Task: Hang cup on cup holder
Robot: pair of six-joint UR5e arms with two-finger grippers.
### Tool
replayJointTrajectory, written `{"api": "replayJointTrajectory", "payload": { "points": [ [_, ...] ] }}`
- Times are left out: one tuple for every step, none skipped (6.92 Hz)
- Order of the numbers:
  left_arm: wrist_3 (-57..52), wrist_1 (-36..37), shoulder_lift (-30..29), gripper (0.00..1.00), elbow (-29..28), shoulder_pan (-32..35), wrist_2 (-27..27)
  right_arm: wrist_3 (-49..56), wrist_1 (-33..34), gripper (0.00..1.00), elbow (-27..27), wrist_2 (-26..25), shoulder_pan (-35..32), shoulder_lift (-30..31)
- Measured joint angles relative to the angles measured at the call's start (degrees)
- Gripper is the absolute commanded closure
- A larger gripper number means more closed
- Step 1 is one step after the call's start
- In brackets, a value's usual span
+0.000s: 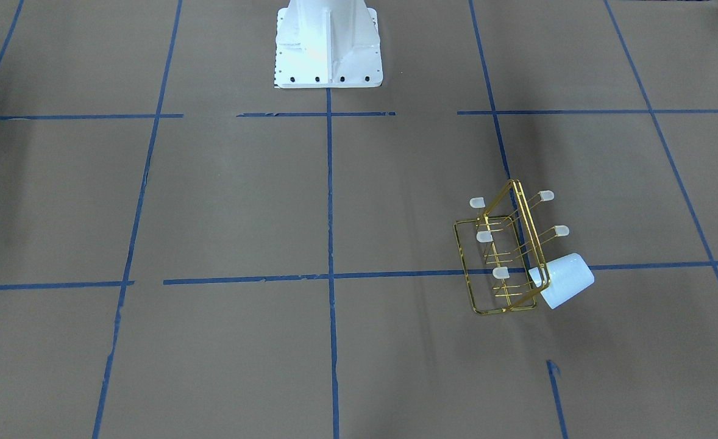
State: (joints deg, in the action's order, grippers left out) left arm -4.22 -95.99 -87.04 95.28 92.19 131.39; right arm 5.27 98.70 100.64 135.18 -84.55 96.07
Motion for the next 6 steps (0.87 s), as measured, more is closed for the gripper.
{"api": "replayJointTrajectory", "payload": {
  "points": [
    [0.0,0.01,0.02,0.0,0.1,0.0,0.08,0.0,0.0,0.0,0.0,0.0,0.0,0.0],
    [0.0,0.06,0.03,0.0,0.33,0.0,0.61,0.0,0.0,0.0,0.0,0.0,0.0,0.0],
    [0.0,0.11,0.03,0.0,0.63,0.0,1.41,0.0,0.0,0.0,0.0,0.0,0.0,0.0],
    [0.0,0.11,-0.01,0.0,0.76,-0.01,1.73,0.0,0.0,0.0,0.0,0.0,0.0,0.0],
    [0.0,0.11,-0.11,0.0,0.82,-0.05,1.75,0.0,0.0,0.0,0.0,0.0,0.0,0.0],
    [0.0,0.1,-0.2,0.0,0.85,-0.07,1.72,-0.02,0.0,0.0,0.0,0.0,0.0,0.0]
  ]
}}
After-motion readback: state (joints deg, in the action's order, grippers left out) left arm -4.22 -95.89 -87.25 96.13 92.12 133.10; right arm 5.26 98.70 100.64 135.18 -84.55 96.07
